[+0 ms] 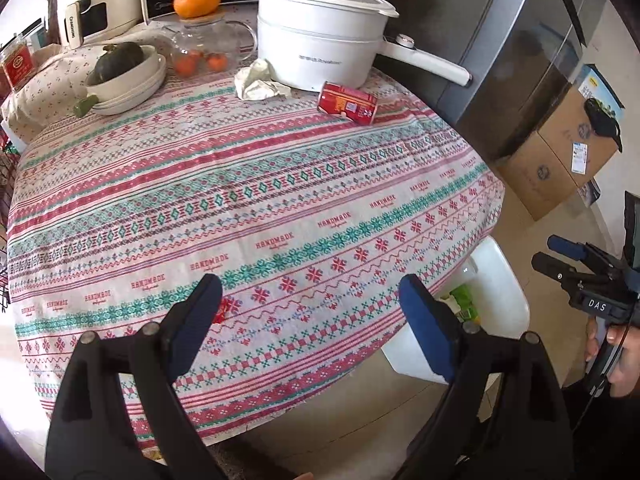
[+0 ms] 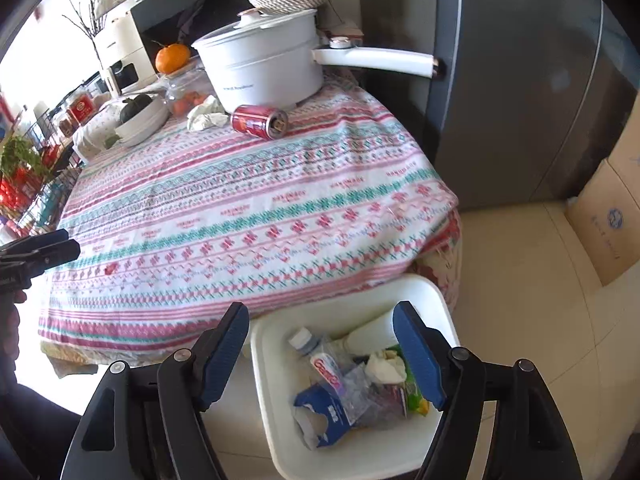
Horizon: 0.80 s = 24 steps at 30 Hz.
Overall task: Collect trash
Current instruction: 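Move the left gripper to the crumpled tissue beside the white pot and grasp it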
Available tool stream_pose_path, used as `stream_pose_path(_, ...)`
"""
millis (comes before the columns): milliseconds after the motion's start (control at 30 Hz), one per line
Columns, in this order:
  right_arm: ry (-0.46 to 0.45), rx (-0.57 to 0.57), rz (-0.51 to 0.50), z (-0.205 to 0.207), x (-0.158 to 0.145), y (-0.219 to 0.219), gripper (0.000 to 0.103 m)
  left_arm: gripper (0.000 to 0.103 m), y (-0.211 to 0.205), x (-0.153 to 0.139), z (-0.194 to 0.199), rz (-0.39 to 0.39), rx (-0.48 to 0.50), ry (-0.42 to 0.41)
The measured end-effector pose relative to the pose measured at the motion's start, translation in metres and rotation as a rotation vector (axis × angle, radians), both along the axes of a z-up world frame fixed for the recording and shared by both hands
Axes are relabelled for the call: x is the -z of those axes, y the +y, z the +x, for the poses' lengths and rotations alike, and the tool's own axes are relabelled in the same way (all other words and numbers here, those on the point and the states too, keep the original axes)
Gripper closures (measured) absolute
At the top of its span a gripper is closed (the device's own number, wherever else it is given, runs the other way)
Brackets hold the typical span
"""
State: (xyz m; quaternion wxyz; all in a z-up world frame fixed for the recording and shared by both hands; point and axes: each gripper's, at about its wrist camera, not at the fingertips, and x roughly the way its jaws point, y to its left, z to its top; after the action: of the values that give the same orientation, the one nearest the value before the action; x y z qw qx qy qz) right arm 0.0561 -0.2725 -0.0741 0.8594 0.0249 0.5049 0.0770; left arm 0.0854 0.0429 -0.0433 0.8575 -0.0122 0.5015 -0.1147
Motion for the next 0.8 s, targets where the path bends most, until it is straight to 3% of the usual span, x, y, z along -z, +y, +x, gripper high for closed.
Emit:
stream_pose_path(233, -0.050, -0.023, -0.004, 0.023, -0.011, 0.029, 0.024, 0.010, 0.021, -0.010, 0.013, -0.014, -0.088, -0.024)
stream_pose_path(433, -0.072, -0.033, -0.023, 0.048, -0.012, 0.049, 0.024, 0.010, 0.032, -0.007, 0.032, 0.054, -0.119, -0.025)
stream_pose_path(633, -0.070, -0.030, -0.040, 0.069, -0.005, 0.053, 0.023, 0.010, 0.045, 0.013, 0.071, 0.110, -0.149, -0.024)
stream_pose_path(800, -0.050, -0.019, -0.070, 0.082, 0.004, 0.050, 0.023, 0.010, 0.048, 0.031, 0.115, 0.090, -0.149, -0.071)
